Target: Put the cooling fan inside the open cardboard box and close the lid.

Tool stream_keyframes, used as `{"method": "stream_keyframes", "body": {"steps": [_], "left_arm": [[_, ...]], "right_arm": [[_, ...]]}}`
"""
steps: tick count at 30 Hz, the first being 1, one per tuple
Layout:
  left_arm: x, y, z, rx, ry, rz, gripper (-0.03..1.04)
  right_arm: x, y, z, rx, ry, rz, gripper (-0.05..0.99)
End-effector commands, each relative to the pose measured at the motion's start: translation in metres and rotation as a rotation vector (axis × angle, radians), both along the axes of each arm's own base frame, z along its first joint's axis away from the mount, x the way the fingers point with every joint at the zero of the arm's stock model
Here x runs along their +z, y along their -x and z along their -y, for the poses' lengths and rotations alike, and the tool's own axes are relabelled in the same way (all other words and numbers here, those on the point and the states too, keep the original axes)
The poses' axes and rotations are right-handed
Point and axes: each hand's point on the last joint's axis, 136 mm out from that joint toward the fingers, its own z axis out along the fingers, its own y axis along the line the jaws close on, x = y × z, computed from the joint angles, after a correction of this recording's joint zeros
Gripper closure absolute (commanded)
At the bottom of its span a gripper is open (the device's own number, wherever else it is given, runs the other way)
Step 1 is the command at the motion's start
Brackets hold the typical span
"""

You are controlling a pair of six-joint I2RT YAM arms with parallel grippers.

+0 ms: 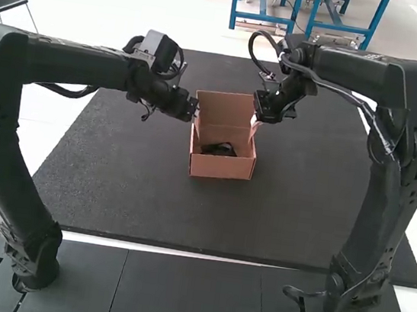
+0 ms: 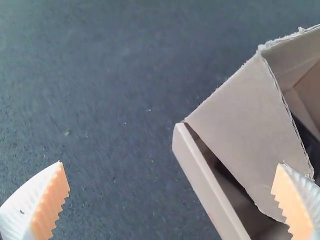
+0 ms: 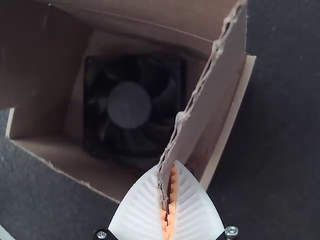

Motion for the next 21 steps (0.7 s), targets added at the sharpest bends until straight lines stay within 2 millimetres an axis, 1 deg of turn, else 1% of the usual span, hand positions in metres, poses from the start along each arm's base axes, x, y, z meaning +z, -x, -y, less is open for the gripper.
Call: {"method": "stream_keyframes", "body": {"steps": [1, 11, 15, 21], "left_arm": [[0.008, -0.001, 0.010, -0.029, 0.014, 0.011, 0.05], [-0.004, 0.015, 0.002, -0.031, -0.018, -0.055, 0.05], [-0.006, 0.020, 0.000, -0.038, -0.028, -0.061, 0.05], [-0.017, 0.032, -0.008, -0.047, -0.061, -0.098, 0.05]], "right_arm": [[0.020, 0.010, -0.009, 0.035, -0.040, 0.027, 0.96], [-0.001, 0.030, 0.004, 0.056, 0.023, -0.051, 0.96], [-0.004, 0.033, 0.006, 0.066, 0.036, -0.058, 0.96], [-0.011, 0.037, 0.009, 0.070, 0.054, -0.071, 0.96]]}}
